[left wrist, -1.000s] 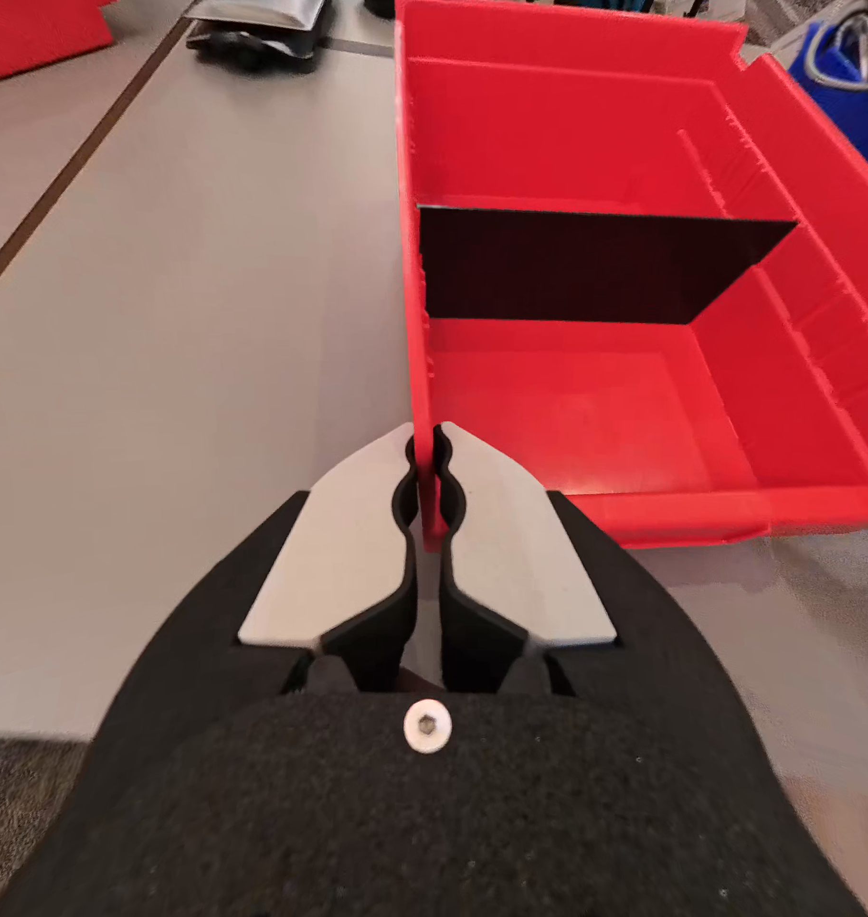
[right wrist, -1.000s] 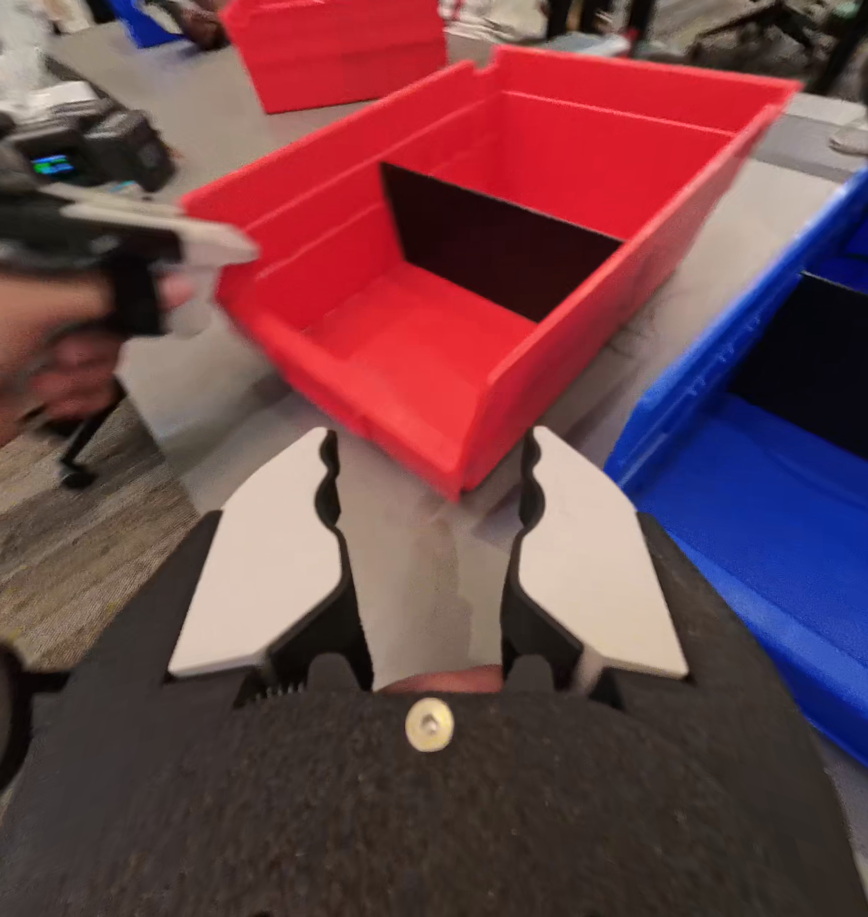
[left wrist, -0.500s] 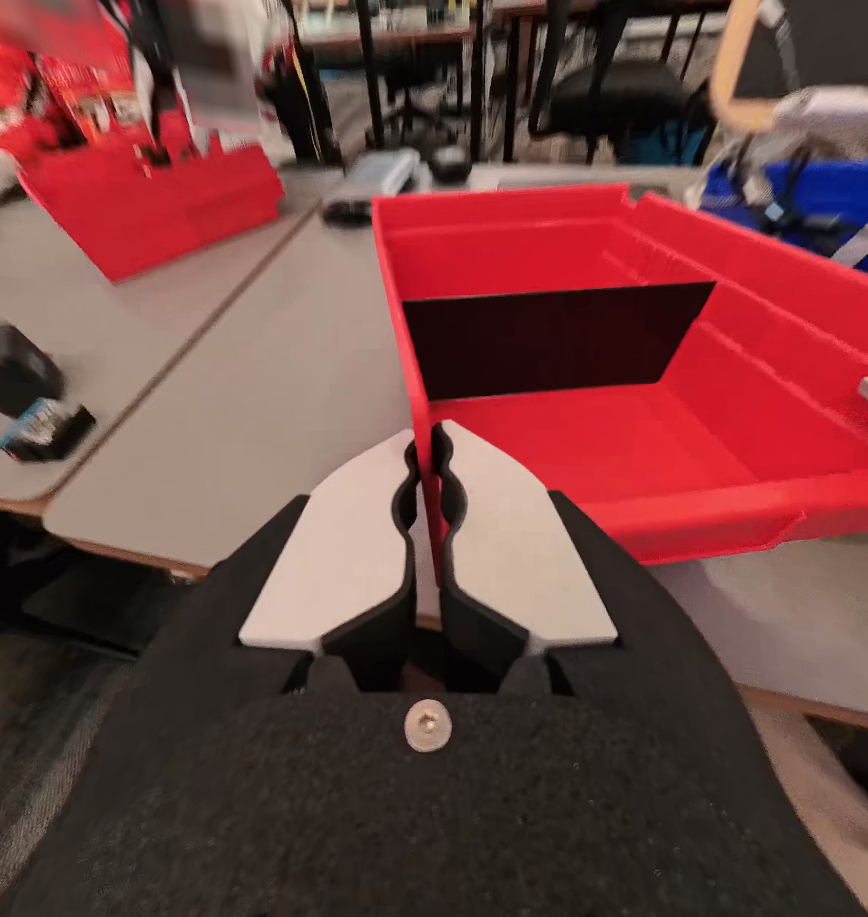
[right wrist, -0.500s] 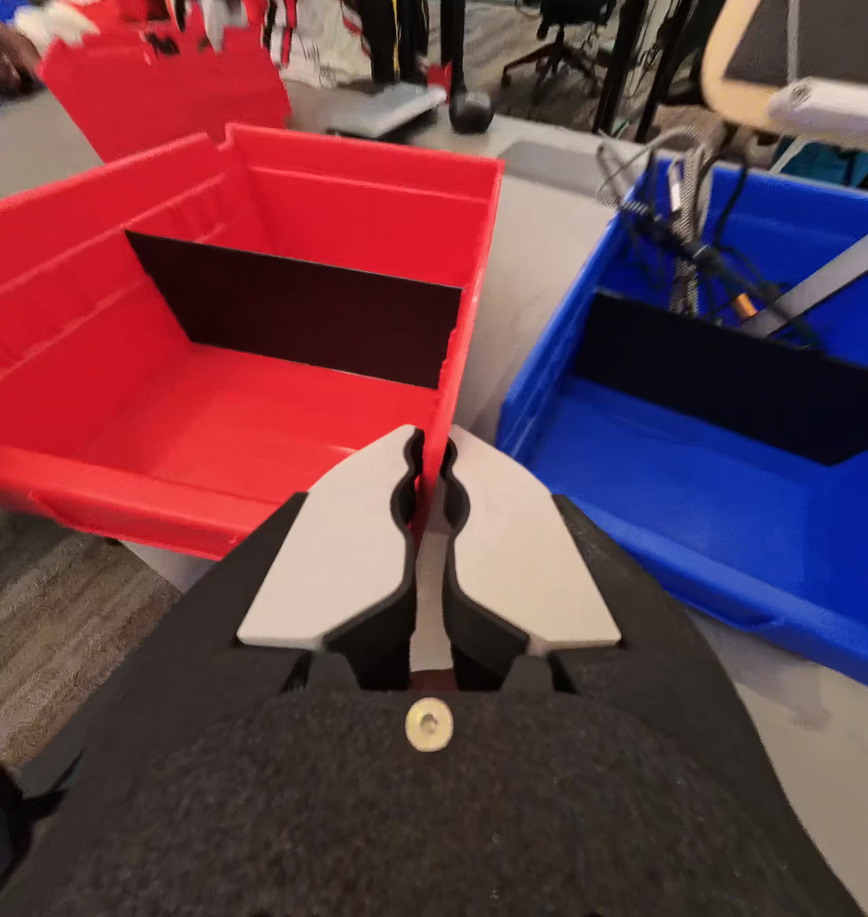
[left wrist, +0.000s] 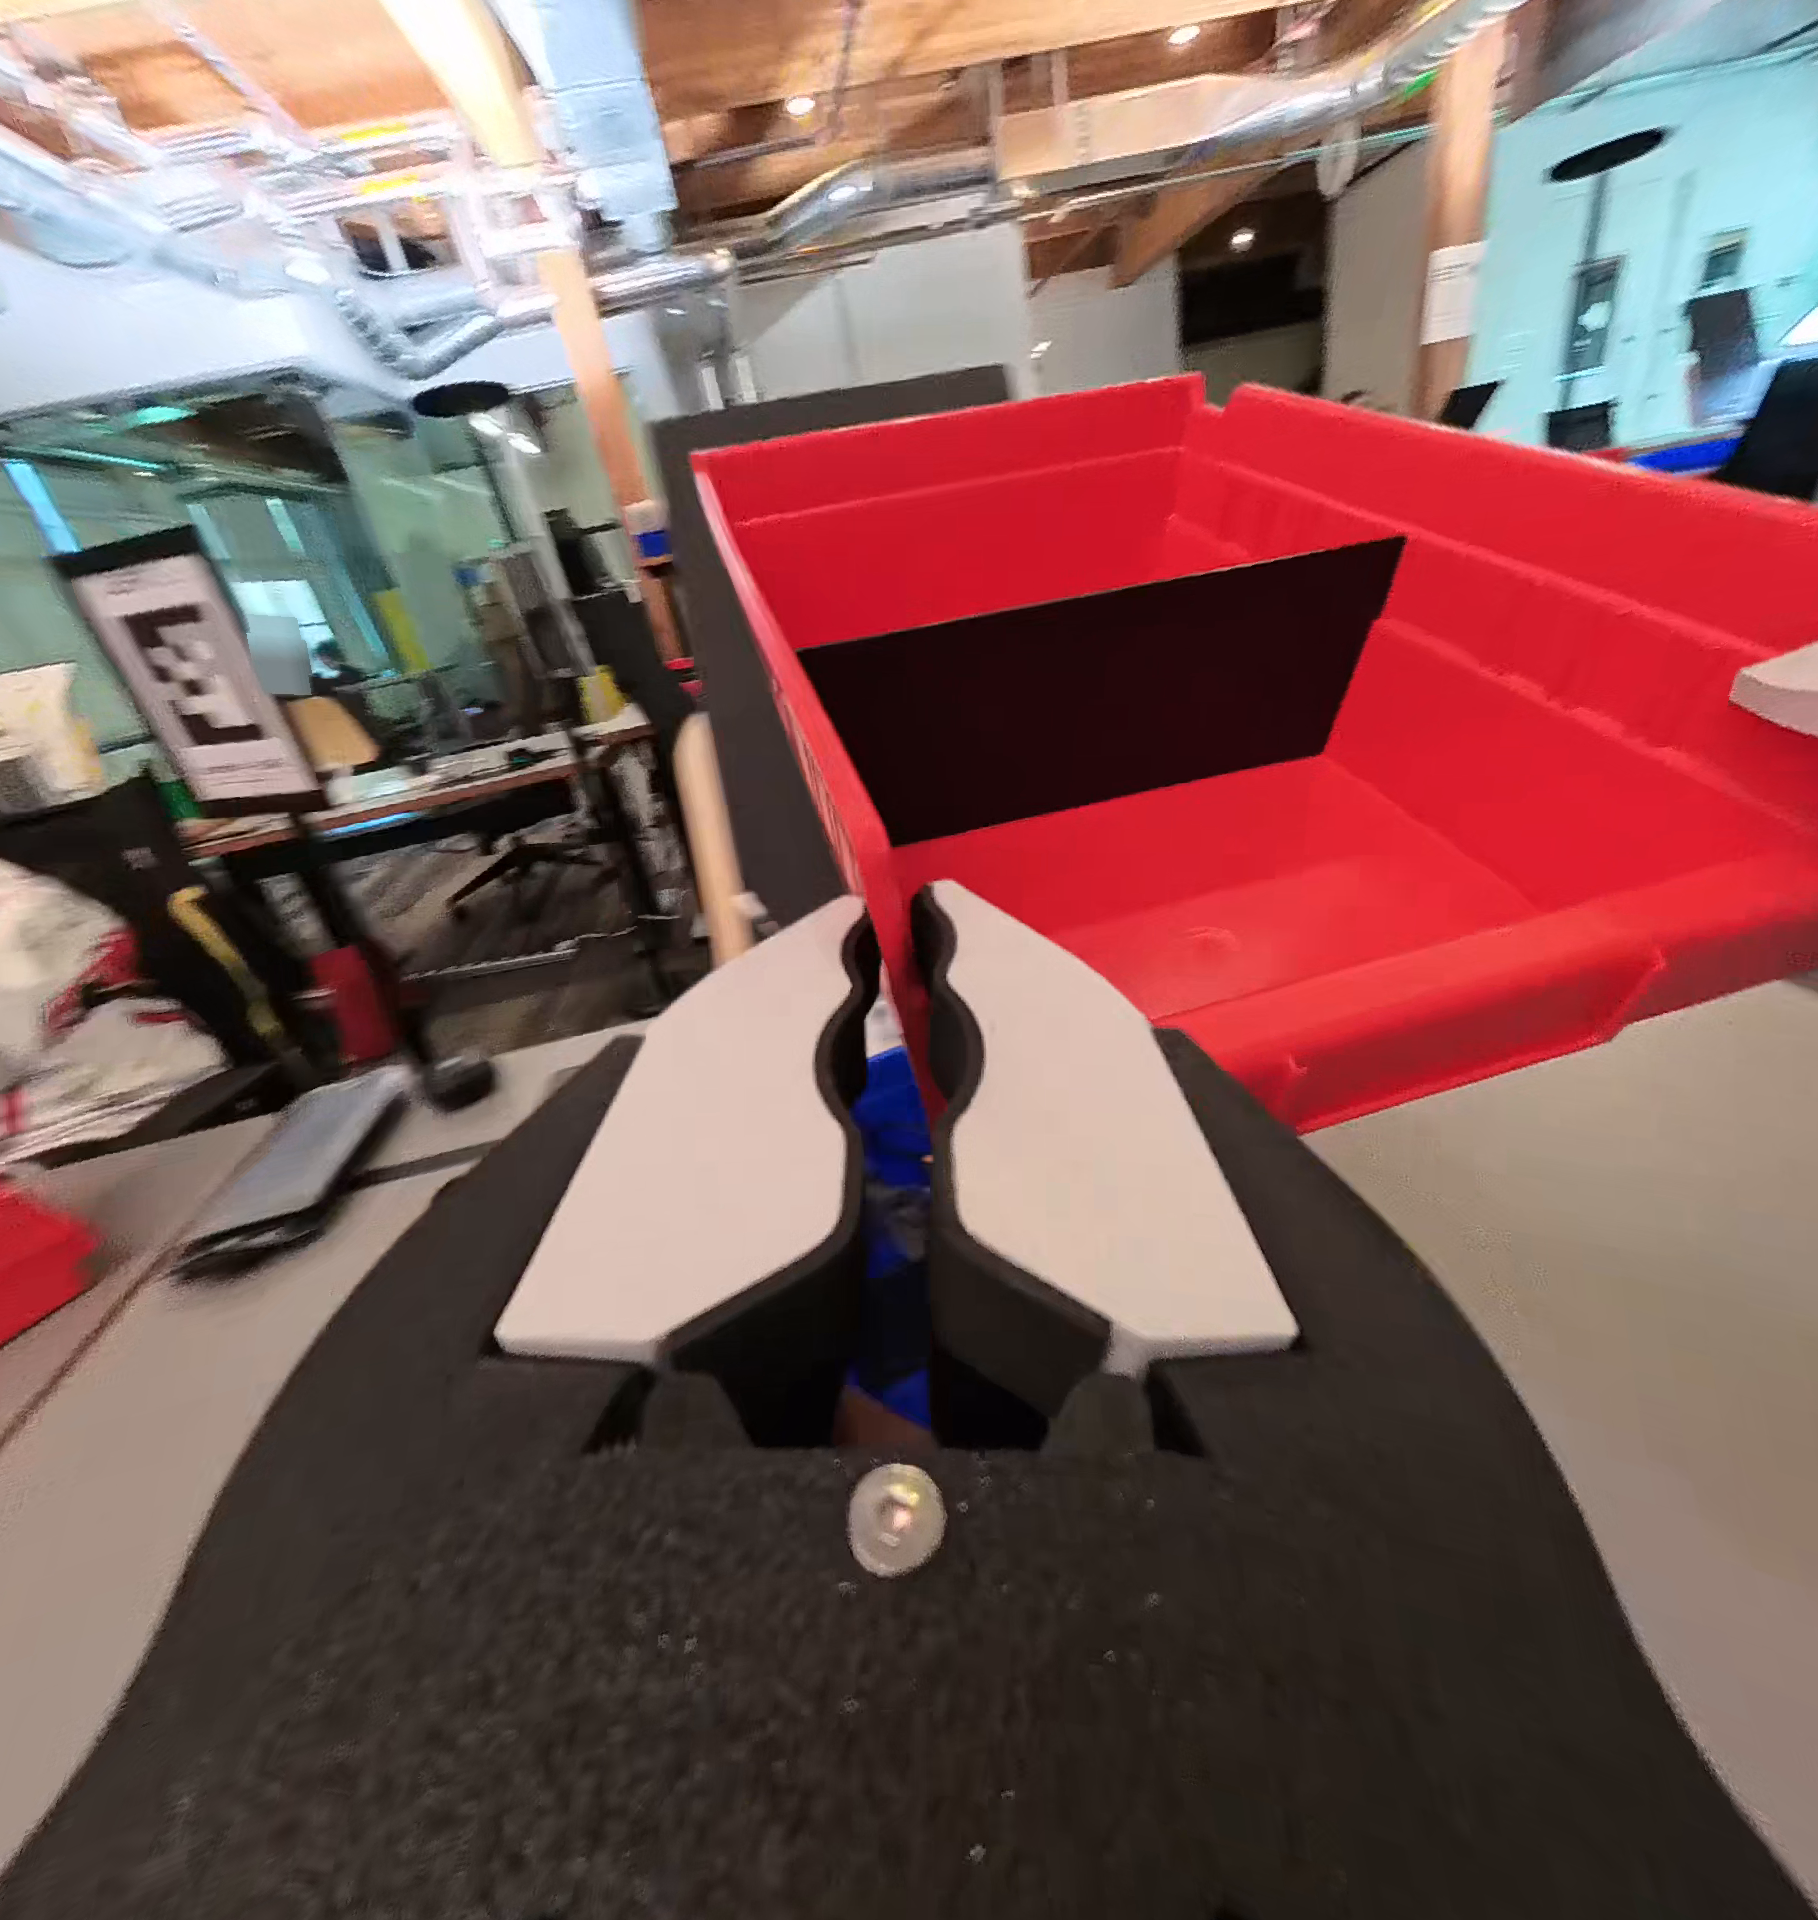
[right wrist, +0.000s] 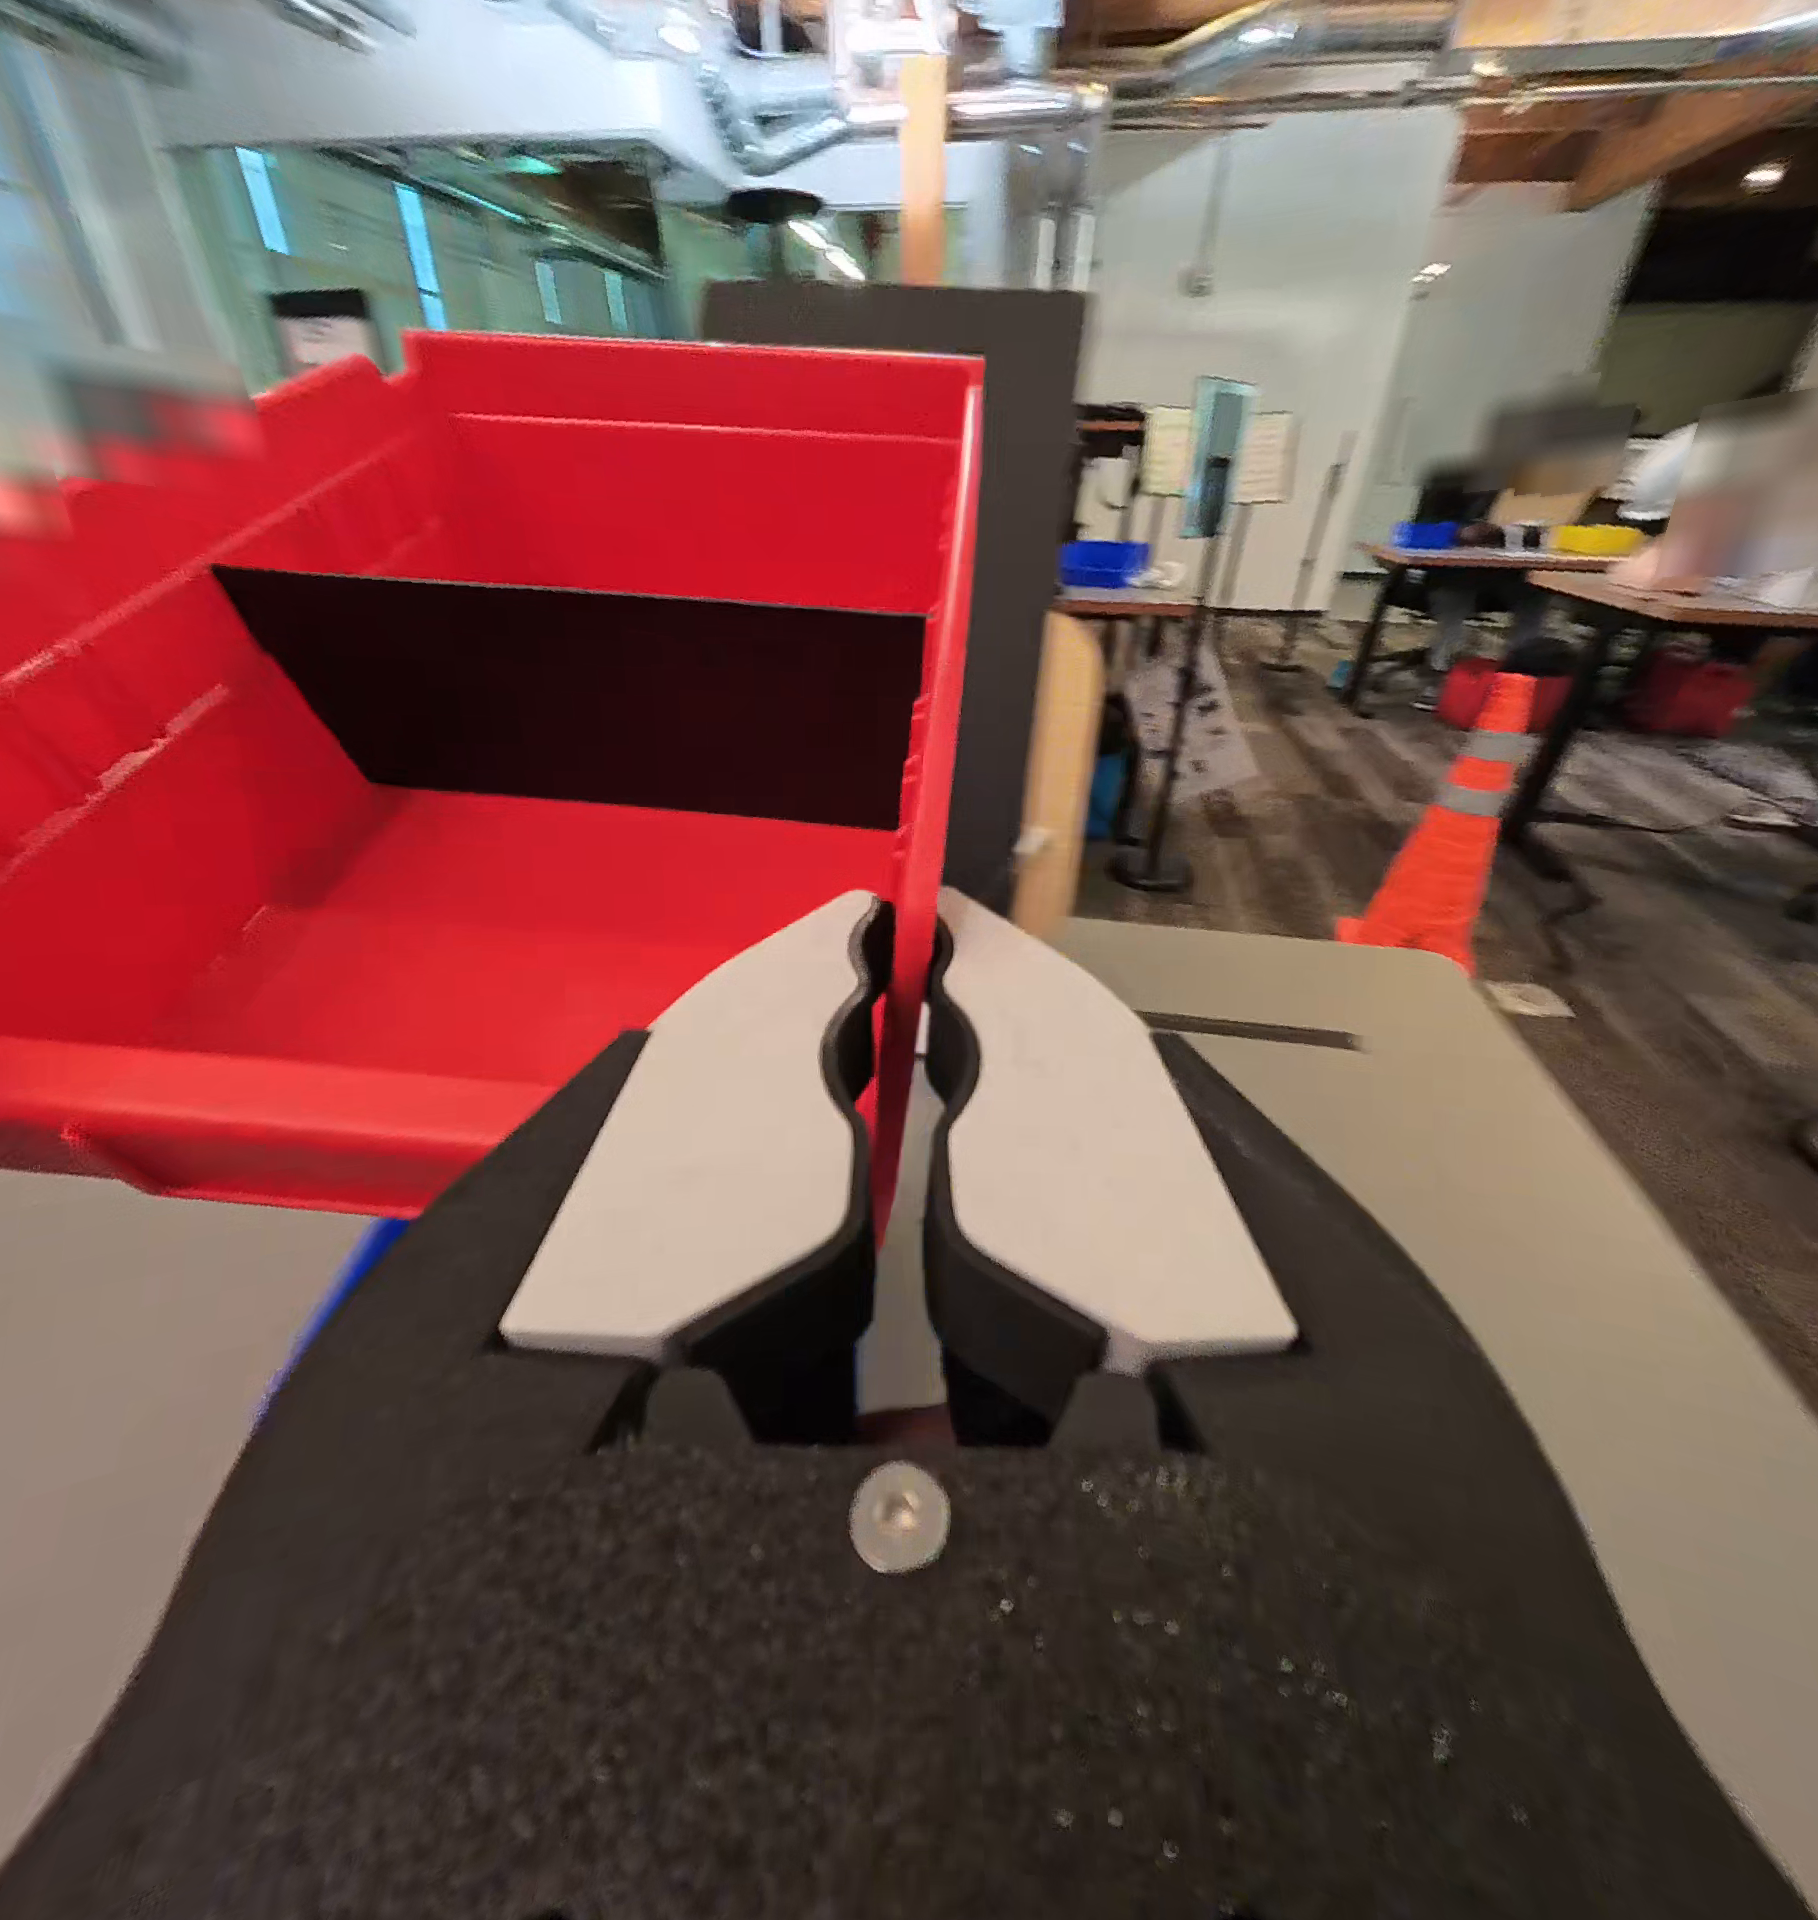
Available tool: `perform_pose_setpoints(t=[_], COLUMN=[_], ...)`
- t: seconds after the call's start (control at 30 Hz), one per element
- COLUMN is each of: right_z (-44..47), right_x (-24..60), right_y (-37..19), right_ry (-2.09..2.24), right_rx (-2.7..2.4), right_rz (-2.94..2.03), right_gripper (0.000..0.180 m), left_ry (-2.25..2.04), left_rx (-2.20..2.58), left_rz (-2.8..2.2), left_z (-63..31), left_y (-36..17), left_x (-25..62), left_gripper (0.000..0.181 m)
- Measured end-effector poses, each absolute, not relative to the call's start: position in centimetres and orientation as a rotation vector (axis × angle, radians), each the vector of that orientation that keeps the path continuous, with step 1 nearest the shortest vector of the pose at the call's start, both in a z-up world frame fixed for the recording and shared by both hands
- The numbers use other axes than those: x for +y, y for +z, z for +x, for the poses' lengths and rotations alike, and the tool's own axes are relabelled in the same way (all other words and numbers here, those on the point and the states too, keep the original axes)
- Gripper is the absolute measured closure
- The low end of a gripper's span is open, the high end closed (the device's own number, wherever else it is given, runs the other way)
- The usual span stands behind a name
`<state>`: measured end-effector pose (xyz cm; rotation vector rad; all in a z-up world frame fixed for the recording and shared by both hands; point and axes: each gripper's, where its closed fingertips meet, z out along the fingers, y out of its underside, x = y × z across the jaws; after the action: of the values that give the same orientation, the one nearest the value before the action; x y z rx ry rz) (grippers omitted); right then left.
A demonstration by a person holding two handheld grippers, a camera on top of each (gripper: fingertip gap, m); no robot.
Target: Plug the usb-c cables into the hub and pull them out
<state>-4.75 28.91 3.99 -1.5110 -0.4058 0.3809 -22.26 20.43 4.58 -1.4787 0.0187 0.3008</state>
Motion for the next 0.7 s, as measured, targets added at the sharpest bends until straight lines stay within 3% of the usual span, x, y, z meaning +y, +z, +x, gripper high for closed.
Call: perform_pose_setpoints(t=[0.1,0.27,0.53,0.7], right_z=[2.6,11.7,18.0,19.9], right_x=[34.6,41.8,44.6,44.9], right_y=[1.4,-8.3,-18.1,-19.0], right_ry=[0.210,0.139,0.170,0.192], right_rx=[-0.376,-0.390,-0.423,-0.396], right_rz=[-1.563,-1.776,-1.926,-1.954], right_gripper=[0.176,0.176,0.175,0.176], left_ry=[0.233,0.181,0.120,0.034], left_rx=[0.072,0.042,0.103,0.104], left_rz=[-1.531,-1.681,-1.844,-1.894], left_z=[-15.5,-6.7,-0.3,1.8], left_y=[1.6,-7.7,-16.7,-19.2], left_x=[26.9,35.2,38.4,38.8], left_gripper=[0.175,0.176,0.175,0.173])
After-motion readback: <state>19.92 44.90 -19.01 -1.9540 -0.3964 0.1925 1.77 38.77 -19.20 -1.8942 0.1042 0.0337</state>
